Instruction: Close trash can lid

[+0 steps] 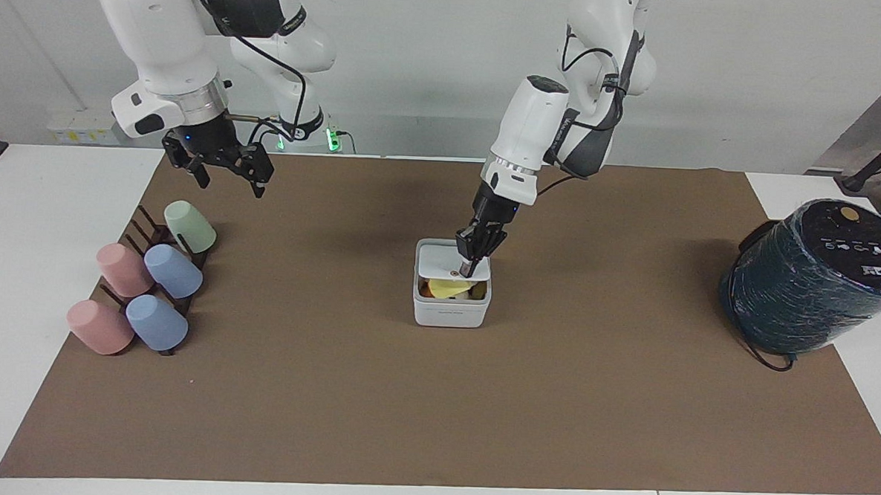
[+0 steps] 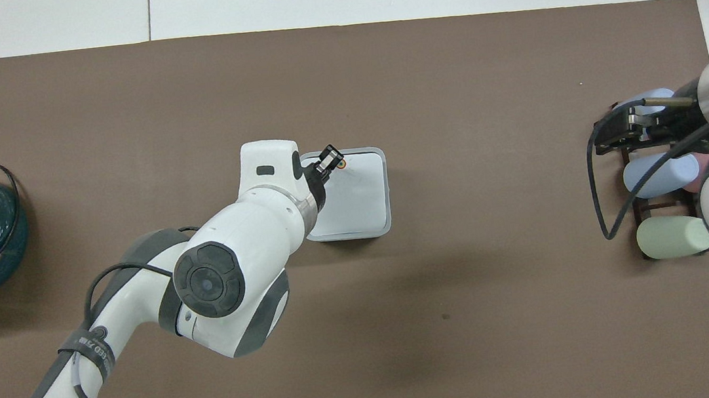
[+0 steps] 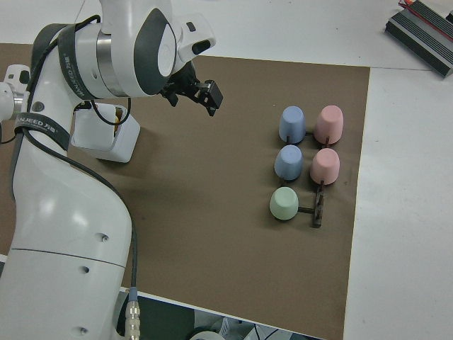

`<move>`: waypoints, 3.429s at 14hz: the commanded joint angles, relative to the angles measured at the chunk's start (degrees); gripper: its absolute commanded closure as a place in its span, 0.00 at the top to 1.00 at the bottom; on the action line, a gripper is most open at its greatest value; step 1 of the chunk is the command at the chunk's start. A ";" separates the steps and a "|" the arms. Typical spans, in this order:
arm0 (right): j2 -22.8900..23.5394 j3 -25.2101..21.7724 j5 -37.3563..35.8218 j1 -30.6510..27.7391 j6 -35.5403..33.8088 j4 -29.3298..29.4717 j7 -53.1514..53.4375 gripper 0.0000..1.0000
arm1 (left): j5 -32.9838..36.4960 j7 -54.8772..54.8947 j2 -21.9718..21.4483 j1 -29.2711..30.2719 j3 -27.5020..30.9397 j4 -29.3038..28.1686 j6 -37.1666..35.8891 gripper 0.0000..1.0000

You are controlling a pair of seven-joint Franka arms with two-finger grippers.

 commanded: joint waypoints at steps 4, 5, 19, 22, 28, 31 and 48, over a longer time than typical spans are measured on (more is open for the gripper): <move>0.25 0.64 1.20 -1.23 -0.57 0.59 -1.18 1.00 | 0.20 1.10 4.79 1.30 -0.26 1.06 3.72 0.00; 0.25 0.64 1.20 -1.23 -0.57 0.59 -1.18 1.00 | 0.29 1.19 5.23 1.30 -0.26 1.06 4.25 0.00; 0.25 0.64 1.20 -1.23 -0.57 0.59 -1.18 1.00 | 0.55 8.73 4.53 4.54 0.10 14.30 -19.34 0.00; 0.25 0.64 1.20 -1.23 -0.57 0.59 -1.18 1.00 | -0.15 17.33 4.18 8.67 0.01 23.18 -33.58 0.00; 0.25 0.64 1.20 -1.23 -0.57 0.59 -1.18 1.00 | -4.01 40.34 0.58 21.93 -0.43 28.74 -51.17 0.00; 0.25 0.64 1.28 -1.23 -0.57 0.59 -1.18 1.00 | -4.81 54.49 -2.14 28.09 0.18 28.74 -57.60 0.00; 0.25 0.64 1.20 -1.23 -0.57 0.59 -1.18 1.00 | 2.40 74.58 -6.55 33.21 0.27 28.04 -64.30 1.00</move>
